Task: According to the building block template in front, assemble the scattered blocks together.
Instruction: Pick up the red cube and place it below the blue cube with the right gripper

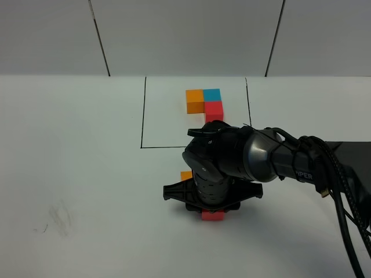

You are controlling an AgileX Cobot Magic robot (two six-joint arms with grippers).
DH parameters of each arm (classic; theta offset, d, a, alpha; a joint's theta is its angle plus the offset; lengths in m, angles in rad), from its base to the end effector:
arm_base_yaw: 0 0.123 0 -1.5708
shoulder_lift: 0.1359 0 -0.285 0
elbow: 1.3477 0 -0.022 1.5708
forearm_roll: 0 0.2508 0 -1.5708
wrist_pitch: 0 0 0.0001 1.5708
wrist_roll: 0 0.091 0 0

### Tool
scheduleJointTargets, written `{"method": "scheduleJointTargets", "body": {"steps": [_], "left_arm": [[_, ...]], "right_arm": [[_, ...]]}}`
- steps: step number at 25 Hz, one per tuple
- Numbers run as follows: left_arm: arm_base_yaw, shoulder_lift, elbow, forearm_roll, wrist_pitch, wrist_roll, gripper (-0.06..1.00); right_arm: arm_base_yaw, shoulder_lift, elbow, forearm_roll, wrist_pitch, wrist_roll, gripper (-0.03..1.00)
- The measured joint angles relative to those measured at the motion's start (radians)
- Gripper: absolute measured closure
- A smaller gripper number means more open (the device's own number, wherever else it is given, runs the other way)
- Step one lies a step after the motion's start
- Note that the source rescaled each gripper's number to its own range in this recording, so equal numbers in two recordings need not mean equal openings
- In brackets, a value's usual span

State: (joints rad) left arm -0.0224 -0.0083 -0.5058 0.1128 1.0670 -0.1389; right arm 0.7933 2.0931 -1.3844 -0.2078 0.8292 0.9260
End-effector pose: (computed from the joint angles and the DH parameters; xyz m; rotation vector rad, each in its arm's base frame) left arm -0.0071 0.0091 0.2788 -0.1248 2.0277 0.0332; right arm 0.2924 0.2773 0.1311 0.0019 2.9412 -0.0217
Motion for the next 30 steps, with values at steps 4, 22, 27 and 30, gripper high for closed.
{"method": "scheduleJointTargets", "body": {"steps": [4, 22, 27, 30], "left_arm": [[0.000, 0.000, 0.000, 0.000, 0.000, 0.000, 0.27], [0.000, 0.000, 0.000, 0.000, 0.000, 0.000, 0.27], [0.000, 0.000, 0.000, 0.000, 0.000, 0.000, 0.27], [0.000, 0.000, 0.000, 0.000, 0.000, 0.000, 0.27]], "right_arm": [[0.000, 0.000, -0.002, -0.005, -0.002, 0.000, 0.76], [0.000, 0.000, -0.002, -0.056, -0.020, 0.000, 0.76], [0.000, 0.000, -0.002, -0.064, -0.020, 0.000, 0.76], [0.000, 0.000, -0.002, -0.068, -0.017, 0.000, 0.76]]}}
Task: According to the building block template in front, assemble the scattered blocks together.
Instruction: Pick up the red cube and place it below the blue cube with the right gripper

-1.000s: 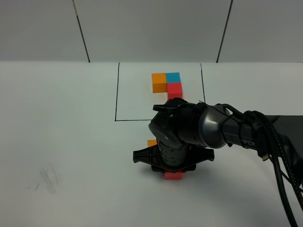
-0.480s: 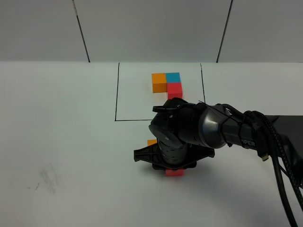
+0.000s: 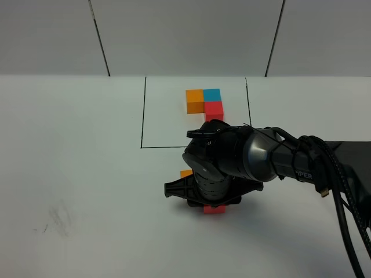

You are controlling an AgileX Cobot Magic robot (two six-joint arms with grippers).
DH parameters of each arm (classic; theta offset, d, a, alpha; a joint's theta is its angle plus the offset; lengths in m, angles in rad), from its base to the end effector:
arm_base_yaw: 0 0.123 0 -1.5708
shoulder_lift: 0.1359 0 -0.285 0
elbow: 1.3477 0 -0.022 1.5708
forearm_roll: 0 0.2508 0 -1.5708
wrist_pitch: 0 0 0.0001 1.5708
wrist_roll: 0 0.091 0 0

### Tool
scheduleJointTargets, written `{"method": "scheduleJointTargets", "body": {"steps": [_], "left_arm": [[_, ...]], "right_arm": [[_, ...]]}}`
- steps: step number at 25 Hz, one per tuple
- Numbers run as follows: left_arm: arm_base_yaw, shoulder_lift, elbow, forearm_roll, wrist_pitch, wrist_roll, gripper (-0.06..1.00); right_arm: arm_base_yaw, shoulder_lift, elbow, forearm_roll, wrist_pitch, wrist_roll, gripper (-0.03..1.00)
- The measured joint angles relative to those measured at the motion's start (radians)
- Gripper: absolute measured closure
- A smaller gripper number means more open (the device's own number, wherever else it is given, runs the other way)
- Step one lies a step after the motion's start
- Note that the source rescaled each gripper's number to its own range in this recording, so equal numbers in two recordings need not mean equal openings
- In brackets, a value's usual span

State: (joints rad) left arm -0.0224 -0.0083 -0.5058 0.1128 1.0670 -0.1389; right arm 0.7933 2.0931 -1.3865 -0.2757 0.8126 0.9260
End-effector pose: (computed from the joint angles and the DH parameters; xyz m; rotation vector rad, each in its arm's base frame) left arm -0.0071 0.0091 0.2788 -0.1248 2.0277 0.0332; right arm 0.2971 0.2762 0.1327 -0.0630 2.8894 -0.0501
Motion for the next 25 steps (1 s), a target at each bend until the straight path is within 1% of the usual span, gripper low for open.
{"method": "scheduleJointTargets", "body": {"steps": [8, 25], "left_arm": [[0.000, 0.000, 0.000, 0.000, 0.000, 0.000, 0.27], [0.000, 0.000, 0.000, 0.000, 0.000, 0.000, 0.27]], "right_arm": [[0.000, 0.002, 0.000, -0.015, 0.013, 0.000, 0.76], [0.000, 0.012, 0.000, -0.008, 0.017, -0.028, 0.76]]}}
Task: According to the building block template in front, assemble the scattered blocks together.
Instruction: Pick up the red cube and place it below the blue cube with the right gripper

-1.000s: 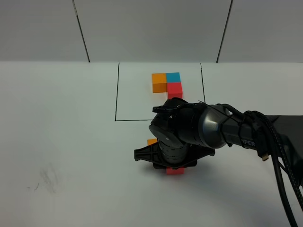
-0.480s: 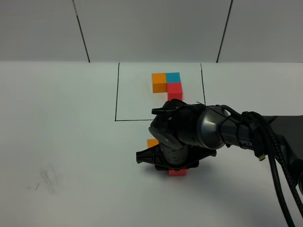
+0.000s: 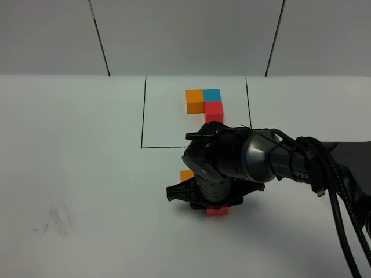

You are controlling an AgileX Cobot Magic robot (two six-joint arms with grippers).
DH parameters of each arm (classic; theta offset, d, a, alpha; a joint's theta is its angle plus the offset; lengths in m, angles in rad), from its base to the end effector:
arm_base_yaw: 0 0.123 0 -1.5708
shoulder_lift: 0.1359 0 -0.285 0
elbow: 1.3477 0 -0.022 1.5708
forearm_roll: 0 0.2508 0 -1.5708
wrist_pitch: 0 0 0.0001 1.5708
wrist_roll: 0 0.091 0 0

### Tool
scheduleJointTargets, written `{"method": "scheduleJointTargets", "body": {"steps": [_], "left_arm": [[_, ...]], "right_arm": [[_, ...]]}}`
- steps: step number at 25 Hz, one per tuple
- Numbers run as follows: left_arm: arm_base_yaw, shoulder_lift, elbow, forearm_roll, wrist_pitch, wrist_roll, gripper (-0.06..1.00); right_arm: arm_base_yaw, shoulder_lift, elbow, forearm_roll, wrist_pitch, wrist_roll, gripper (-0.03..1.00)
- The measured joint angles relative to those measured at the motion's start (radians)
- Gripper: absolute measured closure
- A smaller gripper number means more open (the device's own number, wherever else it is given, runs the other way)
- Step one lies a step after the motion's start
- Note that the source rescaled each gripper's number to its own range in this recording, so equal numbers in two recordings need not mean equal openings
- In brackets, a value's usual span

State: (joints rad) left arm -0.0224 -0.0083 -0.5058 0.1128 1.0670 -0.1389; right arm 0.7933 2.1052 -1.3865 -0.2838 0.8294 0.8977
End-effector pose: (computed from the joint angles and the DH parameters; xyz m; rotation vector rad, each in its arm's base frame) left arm -0.0071 0.0091 0.2788 -0.1248 2.0277 0.0332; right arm 0.2968 0.2747 0.1277 -0.1110 2.9016 -0.0933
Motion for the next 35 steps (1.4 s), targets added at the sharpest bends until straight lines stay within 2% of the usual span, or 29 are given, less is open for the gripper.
{"method": "scheduleJointTargets", "body": {"steps": [9, 16, 35], "left_arm": [[0.000, 0.000, 0.000, 0.000, 0.000, 0.000, 0.27], [0.000, 0.000, 0.000, 0.000, 0.000, 0.000, 0.27], [0.000, 0.000, 0.000, 0.000, 0.000, 0.000, 0.27]], "right_arm": [[-0.018, 0.006, -0.005, 0.060, 0.003, -0.063, 0.76], [-0.021, 0.045, -0.079, 0.077, 0.059, -0.102, 0.76], [-0.023, 0.049, -0.084, 0.076, 0.062, -0.077, 0.76]]}}
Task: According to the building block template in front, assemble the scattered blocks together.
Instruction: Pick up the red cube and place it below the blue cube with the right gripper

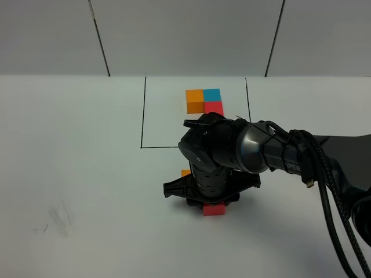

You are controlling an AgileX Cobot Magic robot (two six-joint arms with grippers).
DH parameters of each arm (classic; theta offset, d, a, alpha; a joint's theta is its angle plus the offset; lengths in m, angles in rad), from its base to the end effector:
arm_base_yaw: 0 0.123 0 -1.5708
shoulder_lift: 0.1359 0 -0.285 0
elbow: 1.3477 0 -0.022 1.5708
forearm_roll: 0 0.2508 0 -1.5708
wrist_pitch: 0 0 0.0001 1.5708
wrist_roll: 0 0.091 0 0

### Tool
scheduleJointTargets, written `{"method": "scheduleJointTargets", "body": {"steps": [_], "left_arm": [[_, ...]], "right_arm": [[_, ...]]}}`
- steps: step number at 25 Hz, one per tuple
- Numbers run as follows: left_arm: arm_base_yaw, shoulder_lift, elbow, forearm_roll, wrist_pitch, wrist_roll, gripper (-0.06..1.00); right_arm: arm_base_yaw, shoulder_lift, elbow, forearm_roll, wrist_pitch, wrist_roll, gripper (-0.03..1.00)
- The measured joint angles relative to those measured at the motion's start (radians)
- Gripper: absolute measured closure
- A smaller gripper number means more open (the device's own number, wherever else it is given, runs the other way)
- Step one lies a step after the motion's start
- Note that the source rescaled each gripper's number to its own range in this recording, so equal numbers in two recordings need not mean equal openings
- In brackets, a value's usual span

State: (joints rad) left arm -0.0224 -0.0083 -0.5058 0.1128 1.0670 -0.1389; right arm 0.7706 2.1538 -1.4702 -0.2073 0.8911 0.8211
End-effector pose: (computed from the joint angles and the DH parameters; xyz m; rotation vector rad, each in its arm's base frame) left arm -0.0071 0.0091 0.2788 -0.1248 2.0277 0.0332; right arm 0.3085 0.2792 0.1254 -0.1087 2.9614 -0.0850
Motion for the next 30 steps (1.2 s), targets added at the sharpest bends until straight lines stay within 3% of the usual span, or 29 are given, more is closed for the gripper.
{"method": "scheduleJointTargets", "body": {"steps": [30], "left_arm": [[0.000, 0.000, 0.000, 0.000, 0.000, 0.000, 0.27]], "right_arm": [[-0.005, 0.002, -0.004, 0.020, 0.012, -0.001, 0.73]]}}
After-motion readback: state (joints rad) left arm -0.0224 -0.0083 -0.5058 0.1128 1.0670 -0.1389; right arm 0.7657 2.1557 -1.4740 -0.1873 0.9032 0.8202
